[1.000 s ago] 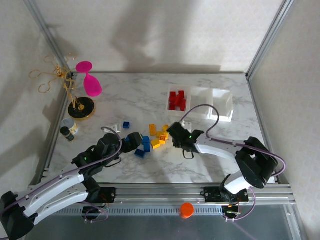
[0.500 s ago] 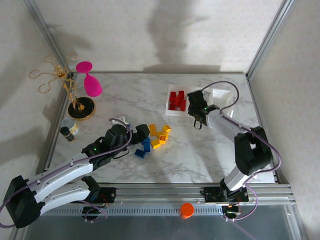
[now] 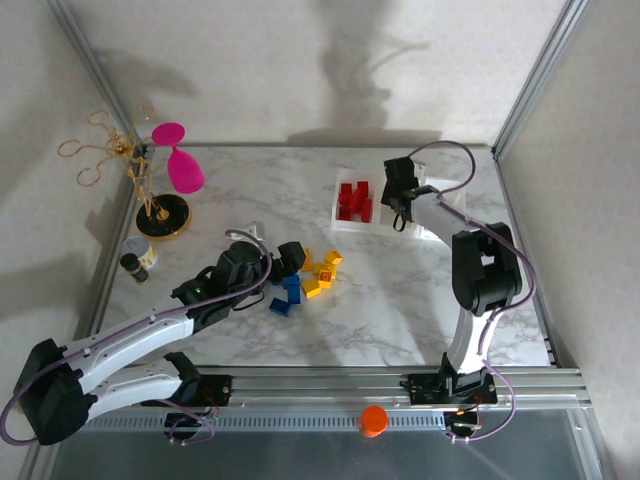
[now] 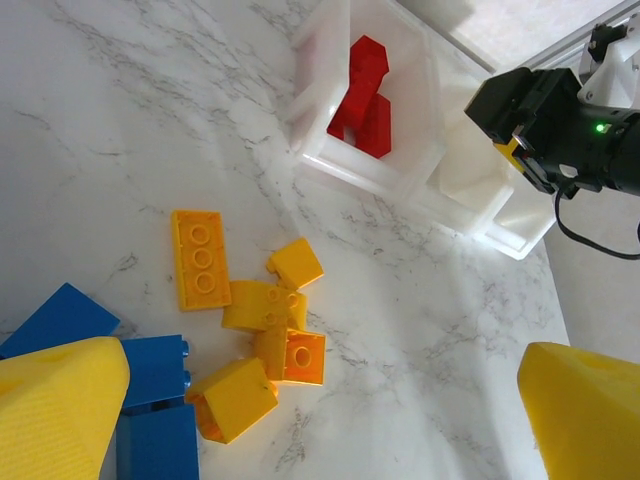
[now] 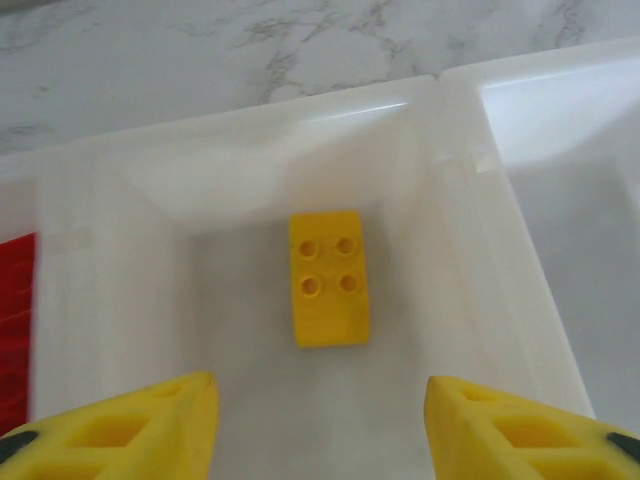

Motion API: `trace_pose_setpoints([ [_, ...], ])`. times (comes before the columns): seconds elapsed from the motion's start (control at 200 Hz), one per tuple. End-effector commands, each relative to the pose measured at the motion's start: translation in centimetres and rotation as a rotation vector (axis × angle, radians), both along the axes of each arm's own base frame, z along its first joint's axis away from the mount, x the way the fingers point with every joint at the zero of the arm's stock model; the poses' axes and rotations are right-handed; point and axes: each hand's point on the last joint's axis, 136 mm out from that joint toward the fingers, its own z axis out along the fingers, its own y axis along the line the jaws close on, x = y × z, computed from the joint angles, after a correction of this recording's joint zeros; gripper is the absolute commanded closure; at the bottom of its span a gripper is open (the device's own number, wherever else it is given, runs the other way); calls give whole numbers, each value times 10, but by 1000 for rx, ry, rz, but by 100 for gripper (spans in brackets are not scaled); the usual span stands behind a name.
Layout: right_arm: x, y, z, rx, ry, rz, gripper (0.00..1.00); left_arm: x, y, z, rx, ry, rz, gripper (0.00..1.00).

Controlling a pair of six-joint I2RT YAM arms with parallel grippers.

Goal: Sort the legos into containers by color
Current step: Place the lego in the container, then pick up the lego from the center of the table.

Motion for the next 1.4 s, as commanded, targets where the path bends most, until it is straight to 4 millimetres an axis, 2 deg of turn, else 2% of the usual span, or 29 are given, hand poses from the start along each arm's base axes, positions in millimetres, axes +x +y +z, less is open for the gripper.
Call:
trace_pose_setpoints([
  [0.0, -27, 24, 22, 35, -27, 60, 42, -1, 4, 23, -22, -59, 7, 0],
  [0.195, -90, 75, 21, 120, 3, 202, 37, -13, 22, 16, 13, -46, 30, 0],
  [0.355, -138, 106, 8, 133, 73, 249, 29, -24, 36, 4, 33, -24, 45, 0],
  [0.375, -141, 105, 7, 141, 78, 236, 29, -26, 36, 3, 32, -23, 44, 0],
  [0.411, -156, 119, 3, 156, 94, 260, 27, -28, 39, 1, 35, -19, 48, 0],
  [0.626, -200, 157, -21, 219, 180, 267, 20, -37, 52, -6, 18, -12, 81, 0],
  [0.756, -214, 172, -33, 231, 205, 259, 19, -40, 58, -8, 18, -10, 97, 0],
  [1.031, -221, 196, -58, 242, 251, 282, 31, -45, 65, -10, 10, -8, 112, 0],
  [1.187, -219, 203, -69, 228, 260, 307, 38, -47, 68, -12, 8, -8, 120, 0],
  [1.397, -218, 202, -77, 203, 265, 312, 50, -47, 68, -14, 7, -6, 116, 0],
])
